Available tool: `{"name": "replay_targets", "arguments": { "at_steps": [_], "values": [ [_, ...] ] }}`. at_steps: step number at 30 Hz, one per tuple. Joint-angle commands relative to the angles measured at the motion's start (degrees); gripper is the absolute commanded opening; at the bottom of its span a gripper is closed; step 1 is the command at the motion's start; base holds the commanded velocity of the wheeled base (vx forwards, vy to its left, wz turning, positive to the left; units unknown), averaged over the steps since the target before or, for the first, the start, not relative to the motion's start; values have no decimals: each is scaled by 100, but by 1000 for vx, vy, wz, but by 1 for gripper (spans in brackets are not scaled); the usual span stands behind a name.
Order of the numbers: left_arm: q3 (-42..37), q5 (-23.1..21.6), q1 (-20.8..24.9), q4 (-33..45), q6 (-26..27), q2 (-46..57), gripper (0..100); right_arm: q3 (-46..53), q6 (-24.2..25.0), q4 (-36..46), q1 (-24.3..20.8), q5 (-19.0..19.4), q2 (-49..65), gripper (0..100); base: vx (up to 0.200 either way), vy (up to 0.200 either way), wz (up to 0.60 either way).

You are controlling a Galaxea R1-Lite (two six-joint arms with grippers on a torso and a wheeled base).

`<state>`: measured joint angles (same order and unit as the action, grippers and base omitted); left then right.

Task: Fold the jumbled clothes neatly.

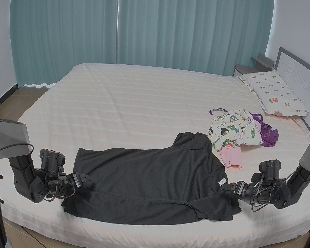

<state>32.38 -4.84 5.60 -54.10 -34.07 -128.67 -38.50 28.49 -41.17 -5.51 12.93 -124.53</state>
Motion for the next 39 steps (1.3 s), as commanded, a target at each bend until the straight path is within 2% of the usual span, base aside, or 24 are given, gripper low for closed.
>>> {"name": "replay_targets", "arguments": {
  "at_steps": [1, 11, 17, 29, 39],
  "values": [
    [-3, 1, -6, 5, -3, -88, 0, -44, -1, -5, -11, -1, -54, 100, 0, 0, 0],
    [-214, 27, -164, 5, -29, 79, 0, -53, -195, -14, -20, 25, -63, 100, 0, 0, 0],
    [-276, 36, -226, 5, -56, 202, 0, -79, -379, -120, -3, 306, -81, 100, 0, 0, 0],
    [-276, 176, -261, 5, -223, 290, 0, -237, -634, -331, -55, 491, -450, 100, 0, 0, 0],
    [-276, 176, -261, 5, -223, 281, 0, -299, -836, -383, -82, 517, -652, 100, 0, 0, 0]
  ]
}}
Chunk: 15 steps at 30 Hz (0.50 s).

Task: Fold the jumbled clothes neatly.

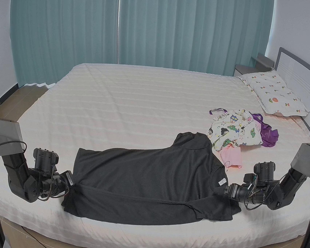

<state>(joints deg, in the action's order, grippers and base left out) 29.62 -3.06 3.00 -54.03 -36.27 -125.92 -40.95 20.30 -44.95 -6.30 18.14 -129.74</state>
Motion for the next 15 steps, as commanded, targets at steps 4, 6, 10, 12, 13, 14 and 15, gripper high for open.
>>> {"name": "replay_targets", "arguments": {
  "at_steps": [4, 6, 10, 12, 13, 14, 15],
  "values": [
    [0, -2, -1, -2, -3, 6, 0, -142, -26, -5, 6, -21, -227, 100, 0, 0, 0],
    [0, -2, -1, -2, -3, 6, 0, -142, -26, -5, 6, -21, -236, 100, 0, 0, 0],
    [0, -2, -1, -2, -3, -3, 0, -115, -35, -5, 6, -30, -192, 0, 0, 0, 0],
    [0, -2, -10, -2, -3, -3, 0, -71, -61, -14, 15, -30, -165, 0, 0, 0, 0],
    [0, -2, -10, -2, -12, -3, 0, -71, -79, -14, 15, -30, -156, 0, 0, 0, 0],
    [0, 7, -10, -2, -3, -3, 0, -62, -79, -14, 24, -30, -139, 0, 0, 0, 0],
    [0, 7, -10, -2, -12, -3, 0, -54, -87, -14, 41, -30, -112, 0, 0, 0, 0]
  ]
}}
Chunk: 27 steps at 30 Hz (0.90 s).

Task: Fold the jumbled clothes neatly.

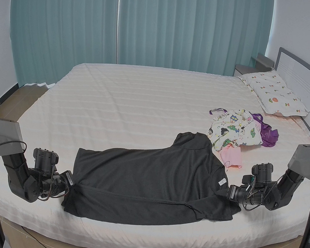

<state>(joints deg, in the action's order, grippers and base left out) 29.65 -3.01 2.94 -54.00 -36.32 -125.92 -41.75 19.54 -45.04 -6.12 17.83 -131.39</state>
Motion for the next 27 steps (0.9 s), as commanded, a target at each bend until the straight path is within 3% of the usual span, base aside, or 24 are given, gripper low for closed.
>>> {"name": "replay_targets", "arguments": {
  "at_steps": [1, 27],
  "values": [
    [-3, 2, -4, -5, -7, -3, 0, 44, -3, -4, 41, 1, 87, 0, 0, 0, 0],
    [15, 11, -250, -5, -25, -135, 0, -114, 524, -681, 243, -43, 96, 0, 0, 0, 0]
  ]
}}
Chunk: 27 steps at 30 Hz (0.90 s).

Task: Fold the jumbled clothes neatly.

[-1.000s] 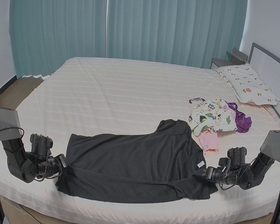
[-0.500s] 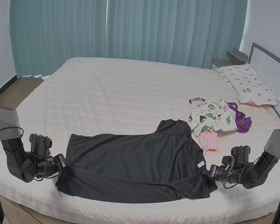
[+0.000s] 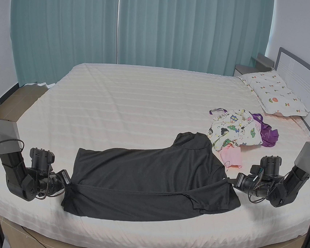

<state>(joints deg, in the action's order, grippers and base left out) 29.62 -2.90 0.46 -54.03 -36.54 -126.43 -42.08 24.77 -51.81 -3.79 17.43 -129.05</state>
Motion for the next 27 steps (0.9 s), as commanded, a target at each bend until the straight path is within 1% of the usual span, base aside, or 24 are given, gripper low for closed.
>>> {"name": "replay_targets", "arguments": {
  "at_steps": [1, 8, 14, 17, 18, 19, 22, 23, 25, 27],
  "values": [
    [17, 0, -2, -2, 6, -119, 0, -116, 1, -5, 10, -12, -191, 0, 0, 0, 0],
    [52, -9, 33, -11, 6, -180, 0, -327, 212, 48, -8, -12, -314, 0, 0, 0, 0],
    [61, -9, 33, -11, -3, -224, 0, -388, 230, -5, -16, -3, -454, 0, 0, 0, 0],
    [70, -9, 42, -11, -3, -259, 0, -397, 362, -5, -34, -3, -463, 0, 0, 0, 0],
    [70, -9, 50, -11, -3, -286, 0, -397, 388, -5, -34, 6, -463, 100, 0, 0, 0],
    [70, -9, 59, -11, -3, -295, 100, -406, 397, -5, -34, 6, -472, 100, 0, 0, 0],
    [79, -9, 59, -11, -3, -303, 100, -406, 423, -13, -52, 6, -481, 100, 0, 0, 0],
    [79, -9, 59, -11, -55, -242, 100, -371, 590, -31, -60, 15, -437, 100, 0, 0, 0],
    [79, -9, 59, -11, -108, -224, 100, -345, 722, -57, -43, 15, -384, 100, 0, 0, 0],
    [70, -9, 42, -64, -179, -128, 100, -283, 968, -154, -8, 15, -243, 100, 0, 0, 0]
  ]
}}
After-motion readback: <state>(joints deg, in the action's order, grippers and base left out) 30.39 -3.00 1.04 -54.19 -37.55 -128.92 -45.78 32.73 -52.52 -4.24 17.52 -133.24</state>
